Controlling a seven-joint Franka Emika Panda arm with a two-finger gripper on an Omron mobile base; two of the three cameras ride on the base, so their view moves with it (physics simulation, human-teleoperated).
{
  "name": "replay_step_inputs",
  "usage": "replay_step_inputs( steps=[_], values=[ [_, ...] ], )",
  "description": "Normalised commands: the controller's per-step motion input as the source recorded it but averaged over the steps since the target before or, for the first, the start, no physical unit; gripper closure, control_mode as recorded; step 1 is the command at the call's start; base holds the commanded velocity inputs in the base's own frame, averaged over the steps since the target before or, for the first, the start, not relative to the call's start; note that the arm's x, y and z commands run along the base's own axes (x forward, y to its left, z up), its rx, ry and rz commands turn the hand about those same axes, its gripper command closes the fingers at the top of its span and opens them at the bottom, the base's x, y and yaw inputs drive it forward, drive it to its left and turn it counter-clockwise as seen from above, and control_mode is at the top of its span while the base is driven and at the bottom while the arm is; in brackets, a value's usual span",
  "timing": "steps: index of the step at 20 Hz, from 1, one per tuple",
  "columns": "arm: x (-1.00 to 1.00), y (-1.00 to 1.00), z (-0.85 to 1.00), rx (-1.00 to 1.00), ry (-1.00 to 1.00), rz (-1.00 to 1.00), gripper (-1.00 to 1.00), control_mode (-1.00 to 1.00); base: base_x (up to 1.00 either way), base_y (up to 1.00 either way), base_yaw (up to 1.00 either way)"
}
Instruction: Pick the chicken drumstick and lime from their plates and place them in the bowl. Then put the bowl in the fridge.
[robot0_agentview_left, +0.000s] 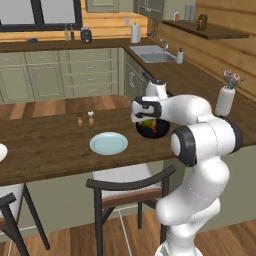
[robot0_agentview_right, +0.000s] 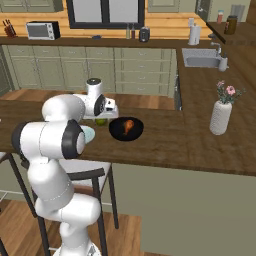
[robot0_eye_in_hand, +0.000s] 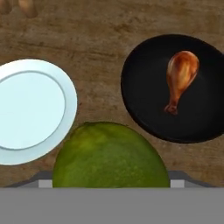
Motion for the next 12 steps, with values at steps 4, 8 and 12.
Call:
replay_step_inputs(
  steps=[4, 8, 12],
  values=[
    [0.47, -0.58, 0.0, 0.11, 0.18, -0.04, 1.0, -1.0, 0.0, 0.0, 0.0],
    [0.75, -0.26, -0.1, -0.01, 0.1, -0.08, 1.0, -1.0, 0.0, 0.0, 0.0],
    [0.56, 0.0, -0.45, -0.13, 0.0, -0.11, 1.0, -1.0, 0.0, 0.0, 0.0]
  ],
)
